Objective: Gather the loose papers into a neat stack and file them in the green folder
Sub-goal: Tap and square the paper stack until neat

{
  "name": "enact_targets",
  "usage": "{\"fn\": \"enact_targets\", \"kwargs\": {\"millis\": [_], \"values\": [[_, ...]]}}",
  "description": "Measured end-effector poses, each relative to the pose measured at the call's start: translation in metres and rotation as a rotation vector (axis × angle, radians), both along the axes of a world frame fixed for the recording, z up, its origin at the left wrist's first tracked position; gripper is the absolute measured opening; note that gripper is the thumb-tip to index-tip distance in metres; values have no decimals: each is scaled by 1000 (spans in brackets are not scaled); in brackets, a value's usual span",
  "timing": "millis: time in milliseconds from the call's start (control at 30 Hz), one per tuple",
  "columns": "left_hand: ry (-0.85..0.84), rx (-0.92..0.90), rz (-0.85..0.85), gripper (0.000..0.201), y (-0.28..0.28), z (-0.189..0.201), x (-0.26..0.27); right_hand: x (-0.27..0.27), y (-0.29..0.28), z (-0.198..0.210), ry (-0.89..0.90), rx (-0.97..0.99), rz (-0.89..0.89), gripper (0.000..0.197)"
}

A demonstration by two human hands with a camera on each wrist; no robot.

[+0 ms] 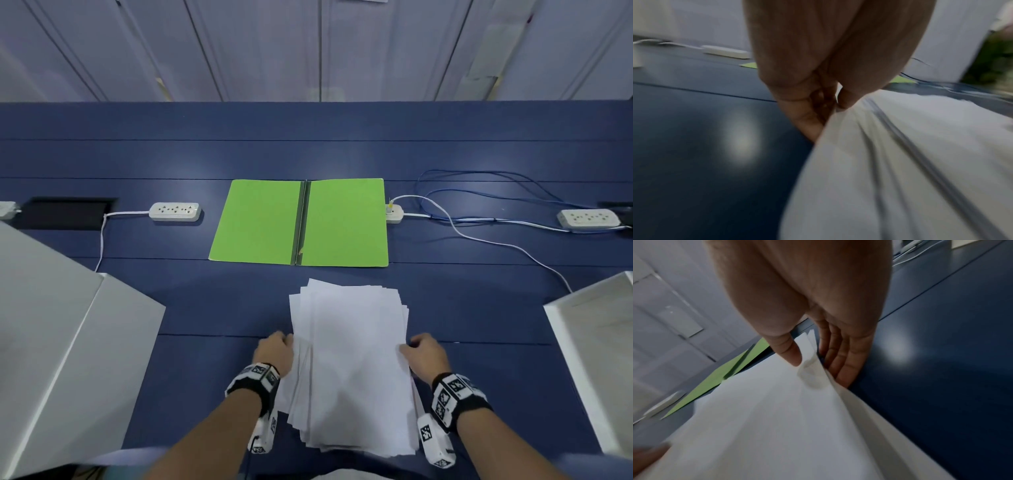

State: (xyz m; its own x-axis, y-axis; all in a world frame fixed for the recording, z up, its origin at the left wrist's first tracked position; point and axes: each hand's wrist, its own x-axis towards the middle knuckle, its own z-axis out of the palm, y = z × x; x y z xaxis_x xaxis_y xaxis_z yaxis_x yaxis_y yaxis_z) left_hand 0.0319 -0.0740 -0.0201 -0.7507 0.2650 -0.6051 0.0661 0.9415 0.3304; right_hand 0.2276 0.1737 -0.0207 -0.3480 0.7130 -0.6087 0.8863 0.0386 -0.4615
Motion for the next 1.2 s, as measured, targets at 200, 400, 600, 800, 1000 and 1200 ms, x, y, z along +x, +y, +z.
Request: {"fn": "enact_targets", "kwargs": {"millis": [200,400,600,800,1000,1200], "values": [[-77,-44,-141,44,29,2,37,-18,-18,1,-76,-74,142,49],[51,-17,6,41,35,15,18,-15,9,0,-49,13,38,53],[-48,-18,71,70,69,23,41,-30,-13,3,-93,18,131,59],[-275,100,318,91,45,17,18,-23,-9,3,-20,-29,128,43],[-217,76,206,87,44,18,29,-9,-22,7,73,-64,122,36],[-67,-15,341,95,43,15,46,-7,-31,10,99,-45,94,28]]}}
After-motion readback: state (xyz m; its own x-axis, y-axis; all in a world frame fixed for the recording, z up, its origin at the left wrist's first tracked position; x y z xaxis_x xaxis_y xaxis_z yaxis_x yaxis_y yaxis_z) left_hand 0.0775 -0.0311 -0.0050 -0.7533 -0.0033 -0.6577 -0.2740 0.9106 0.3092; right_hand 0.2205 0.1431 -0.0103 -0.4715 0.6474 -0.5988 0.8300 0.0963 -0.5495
